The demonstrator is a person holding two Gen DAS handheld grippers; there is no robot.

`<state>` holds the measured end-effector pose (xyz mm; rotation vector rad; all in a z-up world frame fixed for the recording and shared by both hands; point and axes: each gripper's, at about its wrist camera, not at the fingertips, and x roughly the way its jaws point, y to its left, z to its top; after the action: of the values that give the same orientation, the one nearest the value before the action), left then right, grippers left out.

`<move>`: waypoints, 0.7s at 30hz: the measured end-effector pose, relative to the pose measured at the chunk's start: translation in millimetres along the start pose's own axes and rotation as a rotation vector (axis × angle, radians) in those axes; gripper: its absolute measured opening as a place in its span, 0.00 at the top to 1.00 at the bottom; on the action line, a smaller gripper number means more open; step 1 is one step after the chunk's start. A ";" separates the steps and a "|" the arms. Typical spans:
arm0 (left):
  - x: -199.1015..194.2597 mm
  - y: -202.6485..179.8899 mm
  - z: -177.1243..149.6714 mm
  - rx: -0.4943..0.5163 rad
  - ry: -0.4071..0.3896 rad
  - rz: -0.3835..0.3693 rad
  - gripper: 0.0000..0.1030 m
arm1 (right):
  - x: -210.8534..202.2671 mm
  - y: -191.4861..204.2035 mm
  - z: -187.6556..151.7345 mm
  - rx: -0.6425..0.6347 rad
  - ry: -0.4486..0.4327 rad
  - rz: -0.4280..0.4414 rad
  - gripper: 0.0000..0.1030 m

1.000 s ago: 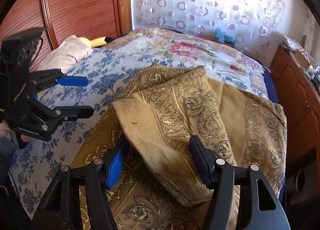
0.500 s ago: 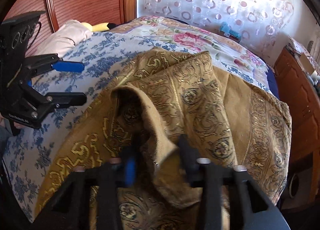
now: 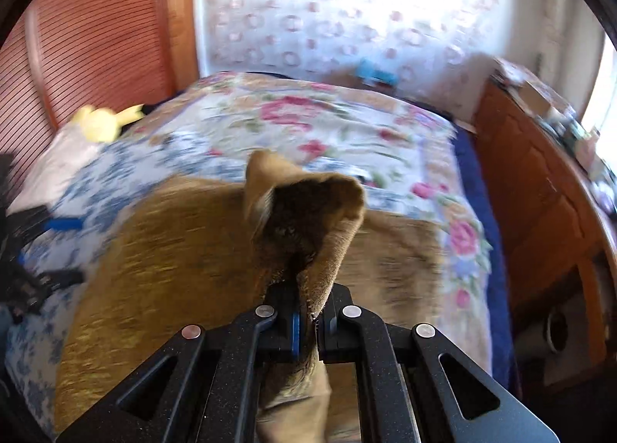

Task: Fold small clothes

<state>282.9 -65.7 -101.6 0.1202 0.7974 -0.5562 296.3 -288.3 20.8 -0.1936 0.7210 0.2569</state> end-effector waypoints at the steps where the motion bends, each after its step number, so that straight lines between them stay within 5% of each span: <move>1: 0.0 -0.3 -0.2 0.001 0.000 0.000 0.23 | 5.3 -10.4 -0.2 0.032 0.015 -0.014 0.94; 4: 0.2 -1.3 -0.5 0.003 0.001 -0.001 0.23 | 31.4 -37.7 -9.4 0.159 0.106 -0.017 0.83; 8: 1.5 -1.4 -0.6 0.004 0.008 -0.002 0.23 | 35.8 -44.3 -15.8 0.211 0.098 -0.007 0.71; 10: 2.6 -2.0 -0.3 0.003 0.012 -0.004 0.23 | 29.2 -45.9 -14.5 0.222 0.068 -0.015 0.57; 15: 3.2 -4.0 0.4 0.005 0.011 -0.006 0.23 | 5.5 -59.6 -15.2 0.260 -0.012 -0.033 0.52; 21: 3.4 -5.5 -0.2 0.005 0.010 -0.009 0.23 | 28.4 -37.3 -16.0 0.174 0.052 -0.012 0.52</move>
<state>281.9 -71.8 -103.6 0.1238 0.8073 -0.5666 317.8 -323.3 -6.8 -0.0391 0.7891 0.1768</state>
